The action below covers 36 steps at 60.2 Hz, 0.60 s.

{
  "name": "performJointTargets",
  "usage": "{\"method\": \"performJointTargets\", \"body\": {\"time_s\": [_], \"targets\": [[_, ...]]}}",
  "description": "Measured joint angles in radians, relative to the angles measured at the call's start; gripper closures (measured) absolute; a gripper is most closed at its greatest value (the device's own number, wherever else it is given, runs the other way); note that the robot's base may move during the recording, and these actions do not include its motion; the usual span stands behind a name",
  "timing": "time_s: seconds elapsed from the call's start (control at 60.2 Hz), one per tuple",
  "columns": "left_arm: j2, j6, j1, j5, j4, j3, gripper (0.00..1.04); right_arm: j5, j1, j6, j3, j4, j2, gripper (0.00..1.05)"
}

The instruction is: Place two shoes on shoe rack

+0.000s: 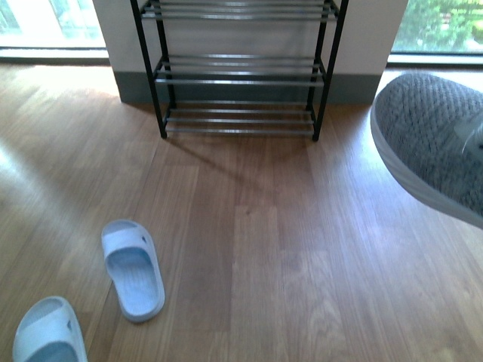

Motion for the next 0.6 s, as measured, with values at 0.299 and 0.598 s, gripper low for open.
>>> {"method": "performJointTargets", "body": {"time_s": [0.299, 0.598], "targets": [[0.000, 0.000, 0.000, -0.003, 0.000, 0.000, 1.02, -0.001, 0.003, -0.007, 0.000, 0.000, -0.001, 1.03], [0.000, 0.000, 0.000, -0.001, 0.000, 0.000, 1.02, 0.005, 0.003, -0.008, -0.001, 0.000, -0.001, 1.03]]}}
